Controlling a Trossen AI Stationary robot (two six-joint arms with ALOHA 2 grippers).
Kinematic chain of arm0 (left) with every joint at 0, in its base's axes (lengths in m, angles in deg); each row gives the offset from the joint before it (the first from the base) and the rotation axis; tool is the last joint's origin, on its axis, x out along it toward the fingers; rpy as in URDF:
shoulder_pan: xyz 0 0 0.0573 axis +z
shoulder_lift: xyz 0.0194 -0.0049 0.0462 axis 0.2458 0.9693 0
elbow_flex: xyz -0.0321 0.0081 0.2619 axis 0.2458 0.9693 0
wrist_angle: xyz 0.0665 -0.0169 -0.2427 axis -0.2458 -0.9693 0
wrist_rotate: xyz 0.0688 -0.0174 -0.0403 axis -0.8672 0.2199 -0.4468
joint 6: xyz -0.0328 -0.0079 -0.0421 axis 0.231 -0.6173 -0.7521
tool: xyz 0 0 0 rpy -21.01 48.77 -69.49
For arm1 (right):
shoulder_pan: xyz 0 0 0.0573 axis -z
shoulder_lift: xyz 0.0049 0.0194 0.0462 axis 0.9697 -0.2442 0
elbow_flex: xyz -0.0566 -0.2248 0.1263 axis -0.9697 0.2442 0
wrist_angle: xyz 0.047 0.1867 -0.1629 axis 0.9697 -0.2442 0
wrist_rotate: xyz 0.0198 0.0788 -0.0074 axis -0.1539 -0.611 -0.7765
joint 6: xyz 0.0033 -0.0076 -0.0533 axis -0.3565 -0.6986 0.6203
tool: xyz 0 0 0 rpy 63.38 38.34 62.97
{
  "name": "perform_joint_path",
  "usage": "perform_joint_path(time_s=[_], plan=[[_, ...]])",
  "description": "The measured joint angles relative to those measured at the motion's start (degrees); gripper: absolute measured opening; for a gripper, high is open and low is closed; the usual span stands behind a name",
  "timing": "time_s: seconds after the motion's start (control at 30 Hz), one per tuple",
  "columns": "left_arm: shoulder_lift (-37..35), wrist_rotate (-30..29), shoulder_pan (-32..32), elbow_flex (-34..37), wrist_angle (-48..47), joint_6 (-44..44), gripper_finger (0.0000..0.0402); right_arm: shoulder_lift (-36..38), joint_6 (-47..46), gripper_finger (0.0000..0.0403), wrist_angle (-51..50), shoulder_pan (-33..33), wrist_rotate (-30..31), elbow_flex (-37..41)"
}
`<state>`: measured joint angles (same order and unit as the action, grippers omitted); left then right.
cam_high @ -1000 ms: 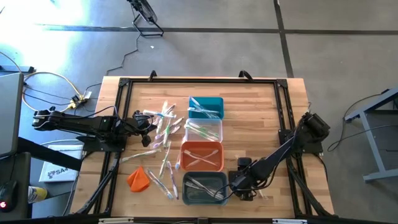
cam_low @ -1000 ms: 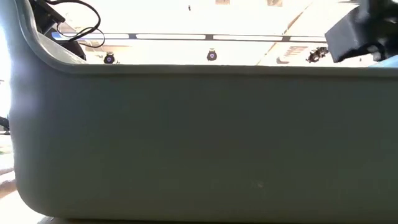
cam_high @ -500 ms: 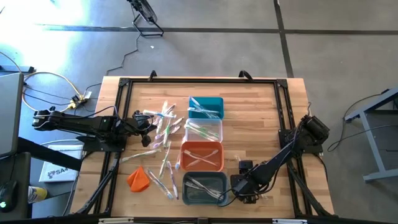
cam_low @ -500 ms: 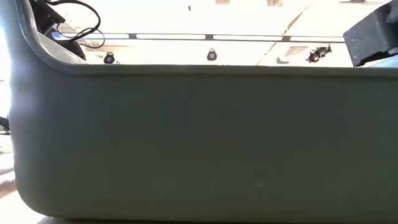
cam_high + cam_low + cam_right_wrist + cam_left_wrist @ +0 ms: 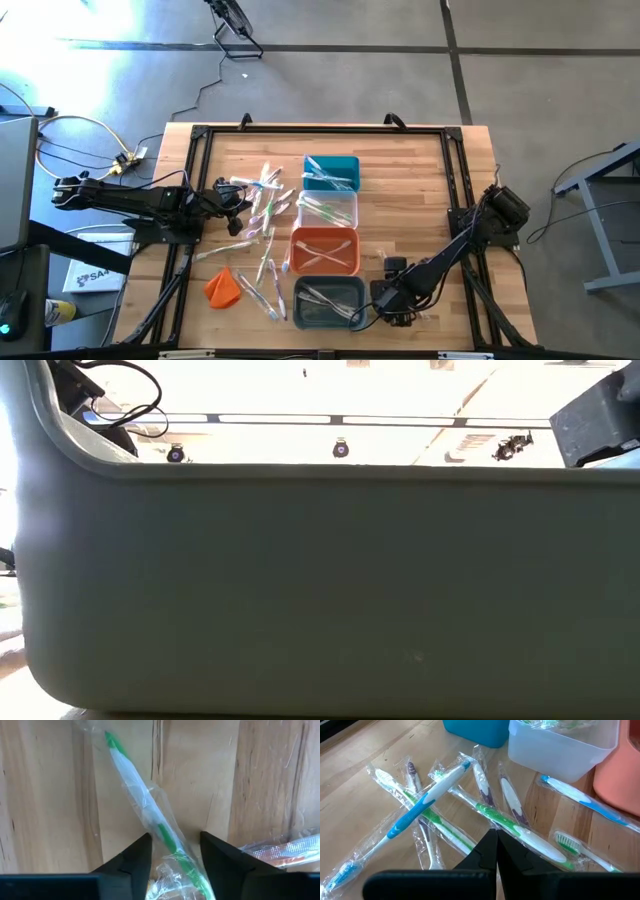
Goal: Pick & Place Toothbrushes
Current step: Put the green toothbrush into the transparent bin
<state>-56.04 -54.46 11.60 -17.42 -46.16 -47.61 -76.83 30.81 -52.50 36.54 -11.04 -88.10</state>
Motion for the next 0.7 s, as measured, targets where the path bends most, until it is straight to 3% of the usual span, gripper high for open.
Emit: perform_joint_path(time_s=[0.43, 0.7], plan=[[0.0, 0.0, 0.0, 0.0, 0.0, 0.0, 0.0, 0.0, -0.2, 0.0018, 0.2, 0.0, -3.1, 0.0], [0.0, 0.0, 0.0, 0.0, 0.0, 0.0, 0.0, 0.0, -0.2, 0.0014, 0.0, 0.0, -4.1, 0.0]])
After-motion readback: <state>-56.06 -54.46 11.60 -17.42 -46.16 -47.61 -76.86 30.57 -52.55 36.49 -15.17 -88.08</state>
